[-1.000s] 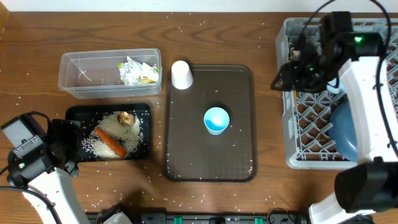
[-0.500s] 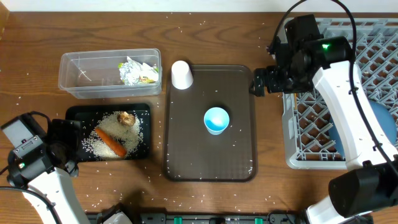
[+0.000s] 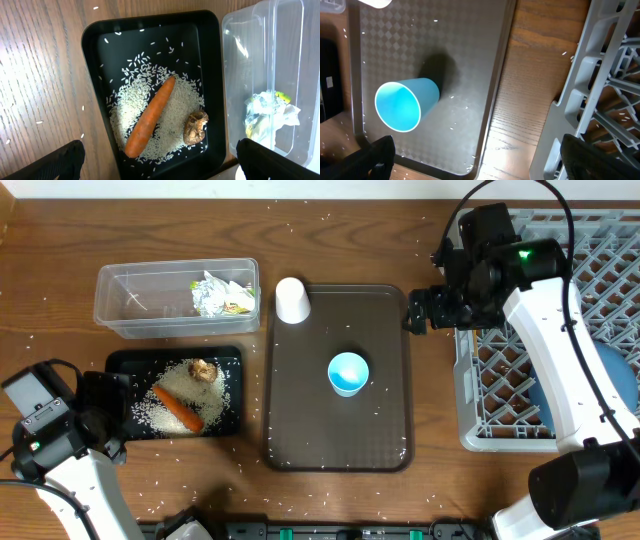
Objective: Sort waste into correct bins and load items into the dishwasher rack
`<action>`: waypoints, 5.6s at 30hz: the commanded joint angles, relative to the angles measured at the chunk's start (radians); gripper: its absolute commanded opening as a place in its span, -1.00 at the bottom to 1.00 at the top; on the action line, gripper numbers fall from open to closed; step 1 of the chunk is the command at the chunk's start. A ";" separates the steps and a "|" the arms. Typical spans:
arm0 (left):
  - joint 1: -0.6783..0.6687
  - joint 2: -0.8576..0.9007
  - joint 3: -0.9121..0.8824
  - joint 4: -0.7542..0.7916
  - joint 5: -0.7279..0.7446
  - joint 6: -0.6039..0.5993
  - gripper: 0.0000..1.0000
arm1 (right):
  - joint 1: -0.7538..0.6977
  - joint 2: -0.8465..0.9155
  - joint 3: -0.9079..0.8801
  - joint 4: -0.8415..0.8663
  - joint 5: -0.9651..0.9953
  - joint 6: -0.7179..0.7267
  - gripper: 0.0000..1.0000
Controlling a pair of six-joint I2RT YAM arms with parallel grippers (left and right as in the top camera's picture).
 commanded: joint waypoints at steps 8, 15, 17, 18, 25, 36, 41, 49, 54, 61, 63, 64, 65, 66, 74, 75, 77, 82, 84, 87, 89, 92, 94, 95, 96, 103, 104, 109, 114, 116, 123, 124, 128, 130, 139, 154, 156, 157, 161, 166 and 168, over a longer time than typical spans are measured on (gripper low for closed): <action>0.003 -0.001 0.011 -0.270 0.417 -0.014 0.96 | 0.017 -0.003 -0.006 0.001 0.006 0.012 0.99; -0.026 -0.004 0.013 -0.397 0.591 0.381 0.96 | 0.017 -0.003 -0.006 0.001 0.006 0.012 0.98; -0.064 -0.005 0.019 -0.457 0.566 0.423 0.96 | 0.016 -0.003 -0.006 0.001 0.006 0.012 0.99; -0.087 -0.008 0.021 -0.476 0.554 0.435 0.96 | 0.017 -0.003 -0.006 0.001 0.006 0.012 0.99; -0.330 -0.036 0.116 -0.519 0.505 0.419 0.96 | 0.017 -0.003 -0.006 0.001 0.006 0.012 0.98; -0.935 -0.034 0.502 -0.573 -0.083 -0.021 0.96 | 0.016 -0.003 -0.006 0.001 0.006 0.012 0.99; -1.066 -0.027 0.502 -0.542 -0.171 -0.201 0.96 | 0.017 -0.003 -0.006 0.001 0.006 0.012 0.98; -1.070 -0.007 0.502 -0.534 -0.177 -0.201 0.95 | 0.017 -0.003 -0.006 0.001 0.006 0.012 0.98; -1.071 0.008 0.490 -0.486 -0.105 -0.201 0.96 | 0.016 -0.003 -0.006 0.001 0.006 0.012 0.99; -1.159 0.151 0.446 -0.316 0.003 -0.156 0.96 | 0.017 -0.003 -0.006 0.001 0.006 0.012 0.98; -1.196 0.217 0.446 -0.280 -0.020 -0.135 0.96 | 0.016 -0.003 -0.006 0.001 0.006 0.012 0.99; -1.211 0.254 0.446 -0.264 -0.044 -0.129 0.96 | 0.017 -0.003 -0.006 0.001 0.006 0.012 0.98; -1.220 0.285 0.446 -0.253 -0.067 -0.130 0.98 | 0.016 -0.003 -0.006 0.001 0.006 0.012 0.99; -1.228 0.325 0.446 -0.241 -0.091 -0.130 0.89 | 0.017 -0.003 -0.006 0.001 0.006 0.012 0.99; -1.235 0.557 0.446 -0.202 -0.134 -0.129 0.71 | 0.016 -0.003 -0.006 0.001 0.006 0.012 0.99; -1.238 0.590 0.446 -0.197 -0.127 -0.129 0.71 | 0.017 -0.003 -0.006 0.001 0.006 0.012 0.99; -1.244 0.636 0.446 -0.192 -0.124 -0.129 0.71 | 0.017 -0.003 -0.006 0.001 0.006 0.012 0.99; -1.265 0.721 0.446 -0.144 -0.081 -0.092 0.71 | 0.016 -0.003 -0.006 0.001 0.006 0.012 0.98; -1.273 0.740 0.446 -0.122 -0.066 -0.077 0.71 | 0.016 -0.003 -0.006 0.001 0.006 0.012 0.99; -1.287 0.759 0.446 -0.109 -0.066 -0.077 0.71 | 0.016 -0.003 -0.006 0.001 0.006 0.012 0.99; -1.294 0.769 0.446 -0.106 -0.069 -0.077 0.71 | 0.016 -0.003 -0.006 0.001 0.006 0.012 0.99; -1.296 0.779 0.436 -0.101 -0.069 -0.077 0.71 | 0.017 -0.003 -0.006 0.001 0.006 0.012 0.99; -1.296 0.784 0.423 -0.097 -0.080 -0.077 0.71 | 0.017 -0.003 -0.006 0.001 0.006 0.012 0.99; -1.296 0.787 0.417 -0.095 -0.084 -0.077 0.71 | 0.017 -0.003 -0.006 0.001 0.006 0.012 0.98; -1.296 0.792 0.413 -0.094 -0.084 -0.077 0.71 | 0.017 -0.003 -0.006 0.001 0.006 0.012 0.99; -1.296 0.831 0.406 -0.090 -0.083 -0.077 0.68 | 0.017 -0.003 -0.006 0.001 0.006 0.012 0.99; -1.295 0.831 0.406 -0.090 -0.083 -0.077 0.66 | 0.017 -0.003 -0.006 0.001 0.006 0.012 0.98; -1.288 0.831 0.405 -0.087 -0.079 -0.078 0.31 | 0.017 -0.003 -0.006 0.001 0.006 0.012 0.98; -1.288 0.831 0.405 -0.087 -0.094 -0.090 0.10 | 0.017 -0.003 -0.006 0.001 0.006 0.012 0.99; -1.290 0.831 0.405 -0.087 -0.125 -0.105 0.08 | 0.017 -0.003 -0.006 0.001 0.006 0.012 0.99; -1.292 0.831 0.404 -0.083 -0.152 -0.157 -0.30 | 0.017 -0.003 -0.006 0.001 0.006 0.012 0.99; -1.292 0.831 0.404 -0.083 -0.152 -0.157 -0.35 | 0.017 -0.003 -0.006 0.001 0.006 0.012 0.98; -1.292 0.831 0.404 -0.084 -0.151 -0.156 -0.52 | 0.017 -0.003 -0.006 0.001 0.006 0.012 0.98; -1.292 0.831 0.404 -0.084 -0.151 -0.156 -0.63 | 0.017 -0.003 -0.006 0.001 0.006 0.012 0.99; -1.291 0.819 0.404 -0.094 -0.067 -0.156 -0.88 | 0.017 -0.003 -0.006 0.001 0.006 0.012 0.98; -1.160 0.520 0.405 -0.086 0.172 0.010 -0.88 | 0.017 -0.003 -0.006 0.001 0.006 0.012 0.99; -1.126 0.492 0.405 -0.086 0.239 0.036 -0.88 | 0.017 -0.003 -0.006 0.001 0.006 0.012 0.99; -1.110 0.482 0.405 -0.086 0.283 0.050 -0.88 | 0.017 -0.003 -0.006 0.001 0.006 0.012 0.99; -1.061 0.470 0.405 -0.076 0.476 0.066 -0.88 | 0.017 -0.003 -0.006 0.001 0.006 0.012 0.99; -0.995 0.470 0.405 -0.006 0.721 0.092 -0.87 | 0.017 -0.003 -0.006 0.001 0.006 0.012 0.99; -0.962 0.470 0.405 0.017 0.776 0.092 -0.88 | 0.016 -0.003 -0.006 0.001 0.006 0.012 0.99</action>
